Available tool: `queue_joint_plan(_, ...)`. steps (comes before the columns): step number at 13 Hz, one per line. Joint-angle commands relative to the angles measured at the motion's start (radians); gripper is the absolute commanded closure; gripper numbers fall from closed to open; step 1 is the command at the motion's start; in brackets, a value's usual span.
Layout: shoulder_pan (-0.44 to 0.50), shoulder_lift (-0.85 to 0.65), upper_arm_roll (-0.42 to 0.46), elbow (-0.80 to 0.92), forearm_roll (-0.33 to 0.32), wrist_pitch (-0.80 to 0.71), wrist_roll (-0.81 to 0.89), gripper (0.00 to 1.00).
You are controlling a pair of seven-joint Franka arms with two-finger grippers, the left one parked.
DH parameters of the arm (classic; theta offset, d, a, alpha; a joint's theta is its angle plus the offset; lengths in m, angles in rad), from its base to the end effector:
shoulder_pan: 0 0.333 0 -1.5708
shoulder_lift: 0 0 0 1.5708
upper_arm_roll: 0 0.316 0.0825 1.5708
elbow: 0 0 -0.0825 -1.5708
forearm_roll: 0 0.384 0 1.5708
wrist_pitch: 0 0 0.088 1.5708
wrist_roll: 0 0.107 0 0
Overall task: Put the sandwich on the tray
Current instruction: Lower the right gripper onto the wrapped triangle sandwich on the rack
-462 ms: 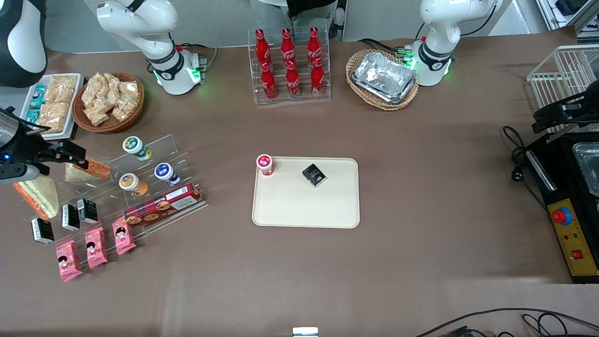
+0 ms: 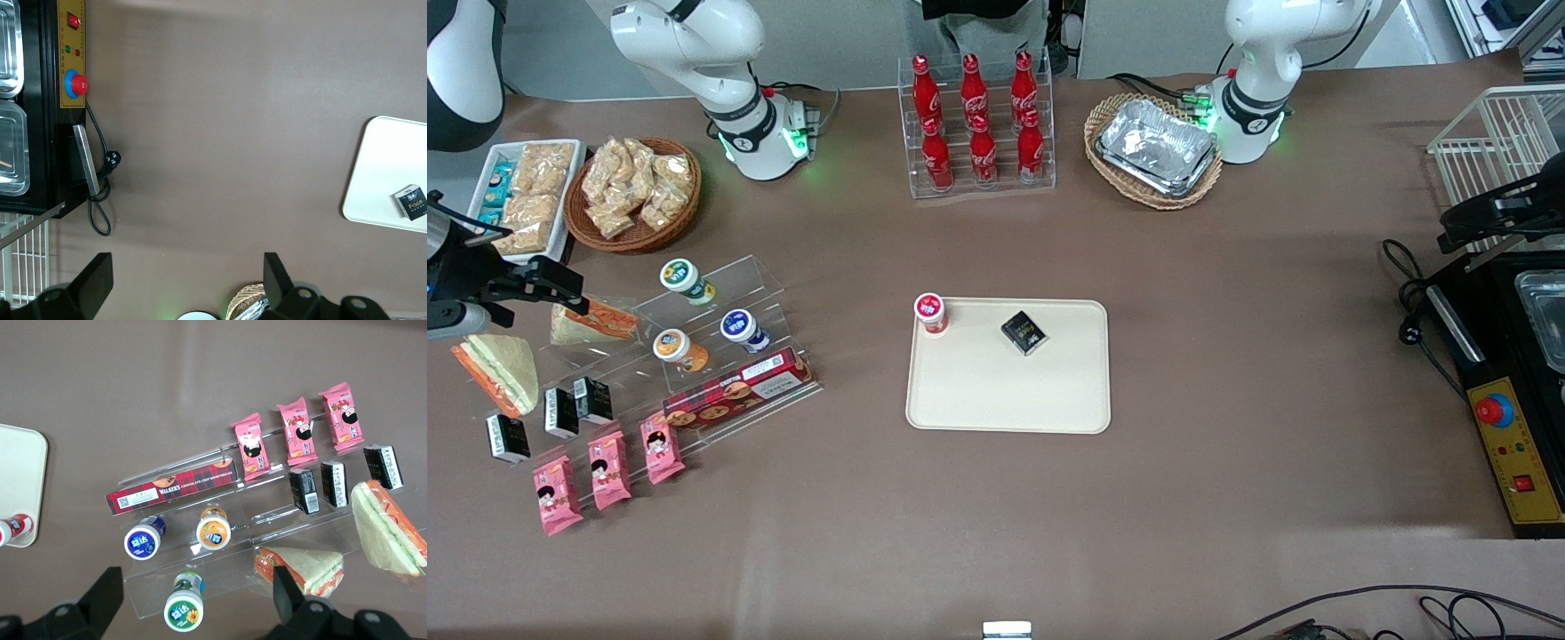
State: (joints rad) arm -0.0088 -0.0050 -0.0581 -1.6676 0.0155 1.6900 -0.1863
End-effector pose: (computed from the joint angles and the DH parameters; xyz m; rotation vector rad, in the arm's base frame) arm 0.5606 -0.0361 0.5918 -3.1237 -0.1841 -0.0456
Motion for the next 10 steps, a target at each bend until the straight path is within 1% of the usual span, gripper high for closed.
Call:
queue_joint_plan(1,-0.004,-0.004,0.000,0.017,0.015,-0.027,0.020,0.00)
queue_joint_plan(6,-0.007,0.016,-0.011,0.022,0.007,-0.007,0.015,0.00)
queue_joint_plan(8,-0.008,0.025,-0.028,0.022,0.004,0.051,-0.076,0.00)
queue_joint_plan(10,-0.016,0.043,-0.061,0.022,0.014,0.060,-0.152,0.00)
